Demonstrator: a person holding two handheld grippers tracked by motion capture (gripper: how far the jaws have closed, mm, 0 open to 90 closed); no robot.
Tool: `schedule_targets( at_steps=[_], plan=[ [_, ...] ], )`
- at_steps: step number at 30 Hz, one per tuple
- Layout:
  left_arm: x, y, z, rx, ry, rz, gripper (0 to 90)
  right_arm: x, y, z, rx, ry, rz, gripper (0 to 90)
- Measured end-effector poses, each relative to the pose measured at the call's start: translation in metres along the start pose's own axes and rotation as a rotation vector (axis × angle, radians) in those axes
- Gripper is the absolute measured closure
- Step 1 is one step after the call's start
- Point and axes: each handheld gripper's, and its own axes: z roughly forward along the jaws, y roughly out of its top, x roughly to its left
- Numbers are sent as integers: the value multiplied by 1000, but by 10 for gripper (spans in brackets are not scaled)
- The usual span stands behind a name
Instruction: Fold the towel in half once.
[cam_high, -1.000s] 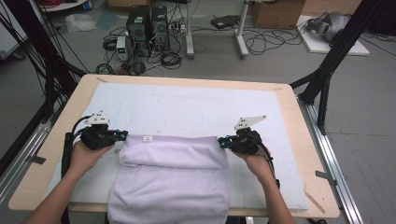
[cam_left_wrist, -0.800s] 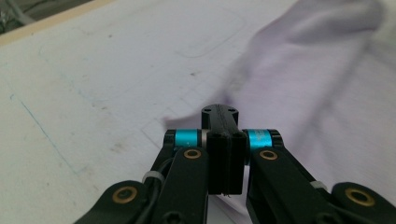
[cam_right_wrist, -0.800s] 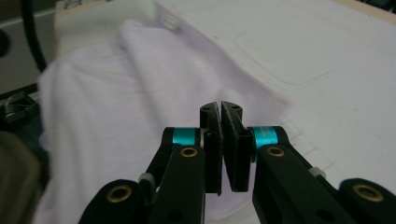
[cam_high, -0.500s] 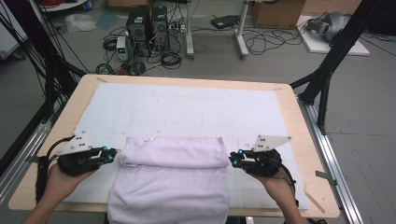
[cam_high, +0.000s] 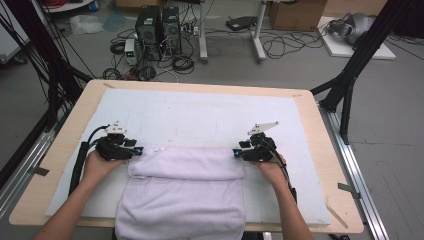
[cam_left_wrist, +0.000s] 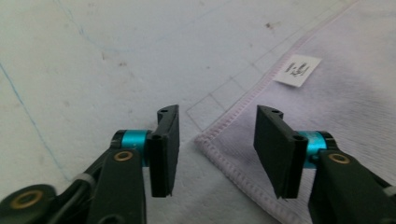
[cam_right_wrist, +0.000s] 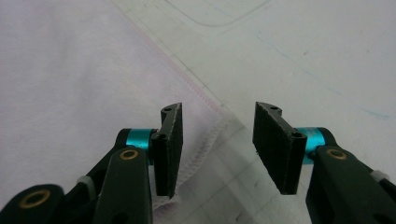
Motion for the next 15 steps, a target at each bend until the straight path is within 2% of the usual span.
schedule_targets(
  at_steps=[1,2,3,4,5,6,7,9,11,15],
  plan=[
    [-2,0,1,0,14,24,496,-1,0,1,7,1,0,540],
    [-3,1,2,-1,18,27,508,-1,-1,5,21,14,6,566],
    [-5,1,2,-5,20,35,538,0,-2,6,22,5,6,598],
    [-6,1,2,-7,9,44,621,1,-1,6,21,-3,-3,681],
    [-7,1,2,-5,-10,49,738,1,-1,6,26,25,2,791],
    [-9,2,2,-4,-17,53,811,1,-1,7,30,51,-1,836],
    [-11,3,2,4,-12,66,846,3,0,7,33,59,-13,861],
    [-11,3,-1,5,-37,55,859,7,1,6,34,88,-28,867],
    [-10,4,-8,-13,-42,50,861,11,3,0,22,101,-44,868],
    [-17,9,-39,-94,-56,64,861,21,8,-26,-65,122,-68,868]
  ],
)
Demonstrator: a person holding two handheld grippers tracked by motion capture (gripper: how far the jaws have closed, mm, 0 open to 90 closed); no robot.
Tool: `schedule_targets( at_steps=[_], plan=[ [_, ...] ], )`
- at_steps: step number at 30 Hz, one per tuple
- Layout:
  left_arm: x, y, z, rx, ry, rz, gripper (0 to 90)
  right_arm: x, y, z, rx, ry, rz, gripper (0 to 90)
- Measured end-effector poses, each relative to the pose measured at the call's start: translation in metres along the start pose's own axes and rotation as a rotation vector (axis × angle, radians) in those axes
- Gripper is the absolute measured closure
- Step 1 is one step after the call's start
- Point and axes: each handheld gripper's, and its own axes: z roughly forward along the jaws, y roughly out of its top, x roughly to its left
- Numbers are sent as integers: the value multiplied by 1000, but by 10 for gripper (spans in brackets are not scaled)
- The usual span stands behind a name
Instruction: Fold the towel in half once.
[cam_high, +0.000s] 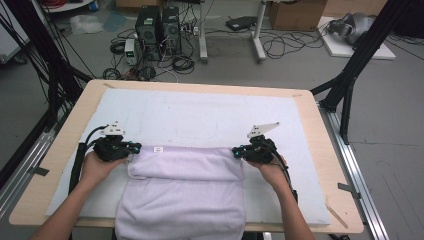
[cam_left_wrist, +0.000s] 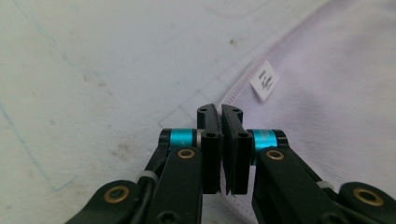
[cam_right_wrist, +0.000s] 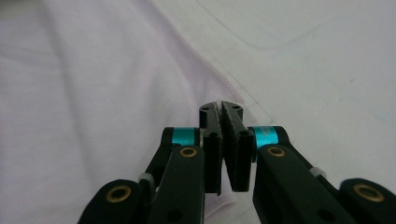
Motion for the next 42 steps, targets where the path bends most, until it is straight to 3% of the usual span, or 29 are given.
schedule_targets(
  at_steps=[3,7,11,13,14,18,22,27,30,36,39,42],
  plan=[
    [-16,3,-31,-72,-8,36,861,18,3,-26,-55,12,-29,868],
    [-52,-4,-74,-136,-41,113,859,55,-6,-63,-119,57,-89,868],
    [-87,-25,-100,-129,-100,188,796,98,-23,-90,-120,148,-138,844],
    [-94,-33,-102,-112,-117,194,675,108,-30,-97,-124,180,-136,787],
    [-95,-35,-100,-106,-113,199,660,109,-33,-98,-122,179,-133,774],
    [-87,-35,-85,-83,-96,187,606,98,-35,-90,-118,155,-100,701],
    [-67,-32,-63,-68,-44,156,623,78,-31,-70,-83,81,-93,638],
    [-41,-36,-34,-4,-45,127,821,51,-26,-45,-71,31,-65,622],
    [-39,-34,-19,23,-50,144,854,40,-25,-29,-22,-2,-66,605],
    [-41,-23,8,69,-76,168,849,32,-28,-5,37,-7,-63,595],
    [-37,-26,19,106,-79,152,823,30,-31,-1,49,-6,-54,588],
    [-35,-28,20,95,-108,114,762,29,-33,-2,44,-8,-48,583]
  ],
)
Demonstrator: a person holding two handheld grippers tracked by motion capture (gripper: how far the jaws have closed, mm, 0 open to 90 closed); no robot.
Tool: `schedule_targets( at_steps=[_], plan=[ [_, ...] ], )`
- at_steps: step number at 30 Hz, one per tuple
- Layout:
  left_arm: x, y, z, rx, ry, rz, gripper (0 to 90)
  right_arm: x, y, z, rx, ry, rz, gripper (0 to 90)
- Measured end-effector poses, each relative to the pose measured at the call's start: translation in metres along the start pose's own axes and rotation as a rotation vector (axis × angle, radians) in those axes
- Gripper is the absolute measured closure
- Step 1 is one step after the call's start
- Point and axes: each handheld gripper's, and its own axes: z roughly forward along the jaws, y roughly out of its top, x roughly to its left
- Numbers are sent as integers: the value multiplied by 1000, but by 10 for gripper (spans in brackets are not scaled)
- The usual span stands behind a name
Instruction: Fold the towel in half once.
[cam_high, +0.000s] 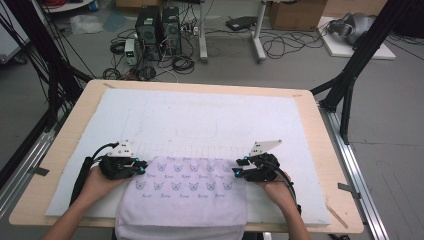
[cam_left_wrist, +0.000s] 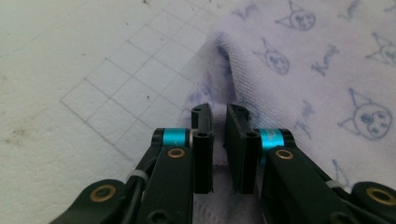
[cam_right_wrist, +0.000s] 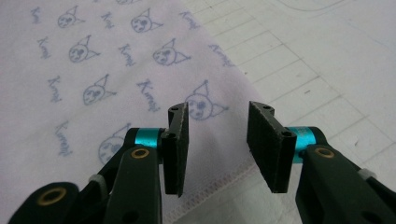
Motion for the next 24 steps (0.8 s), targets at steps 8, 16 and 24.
schedule_targets(
  at_steps=[8,16,24],
  plan=[
    [-2,4,-1,24,22,24,884,1,0,12,48,1,-3,563],
    [38,6,-41,-121,225,-177,811,0,-2,12,44,-3,-1,564],
    [21,5,-18,-43,129,-92,591,-5,0,0,-20,-38,8,564]
  ],
)
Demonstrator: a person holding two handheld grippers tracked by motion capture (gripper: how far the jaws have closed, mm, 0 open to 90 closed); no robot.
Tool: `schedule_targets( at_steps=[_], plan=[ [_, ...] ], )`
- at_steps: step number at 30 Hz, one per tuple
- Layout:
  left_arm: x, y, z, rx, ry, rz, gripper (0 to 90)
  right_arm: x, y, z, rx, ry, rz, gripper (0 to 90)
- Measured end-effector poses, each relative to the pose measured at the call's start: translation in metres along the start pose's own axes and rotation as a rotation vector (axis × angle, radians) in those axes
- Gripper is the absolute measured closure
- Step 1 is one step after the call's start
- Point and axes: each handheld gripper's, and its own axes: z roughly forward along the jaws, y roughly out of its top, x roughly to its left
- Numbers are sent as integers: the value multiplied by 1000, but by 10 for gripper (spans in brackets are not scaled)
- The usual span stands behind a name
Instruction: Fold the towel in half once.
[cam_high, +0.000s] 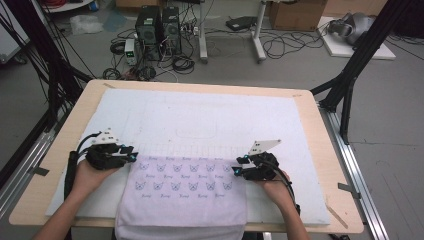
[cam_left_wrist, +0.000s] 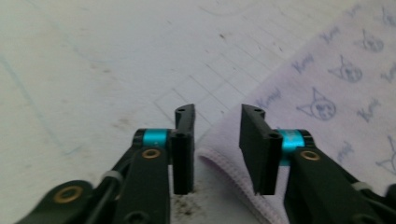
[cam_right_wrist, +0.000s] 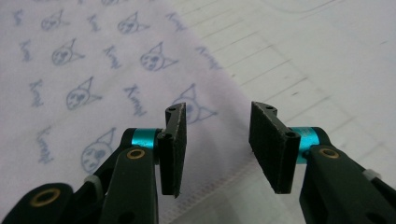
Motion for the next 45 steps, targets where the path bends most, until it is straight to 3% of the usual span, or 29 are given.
schedule_targets(
  at_steps=[4,8,11,14,15,16,17,19,21,24,28,31,36,41,45],
  plan=[
    [3,-2,11,46,-9,-16,502,-10,1,-8,-24,-23,34,560],
    [8,-5,15,77,-28,-36,483,-20,1,-3,6,-22,48,513],
    [8,-5,16,78,-32,-27,514,-25,-1,5,25,-4,60,493],
    [6,-5,16,71,-62,-13,652,-24,-1,15,45,44,50,502],
    [4,-4,16,70,-70,-4,713,-21,0,17,55,43,43,514],
    [3,-4,15,72,-69,5,754,-20,0,17,56,37,27,586],
    [2,-4,15,73,-70,16,801,-20,1,17,57,66,28,640],
    [1,-3,15,74,-63,27,835,-18,2,18,62,76,23,769],
    [0,-3,15,70,-58,27,844,-16,3,18,71,94,15,821],
    [1,-1,15,54,-36,29,850,-17,5,16,74,82,1,841],
    [6,5,16,33,-14,8,853,-23,10,11,68,29,3,850],
    [12,19,18,-9,7,-2,854,-33,20,7,50,-16,8,854],
    [27,58,25,-40,46,2,856,-57,40,-5,30,-87,30,855],
    [44,109,27,-65,96,18,856,-85,68,-20,10,-153,45,856],
    [55,155,14,-118,147,44,857,-102,101,-38,-9,-208,33,858]
  ],
)
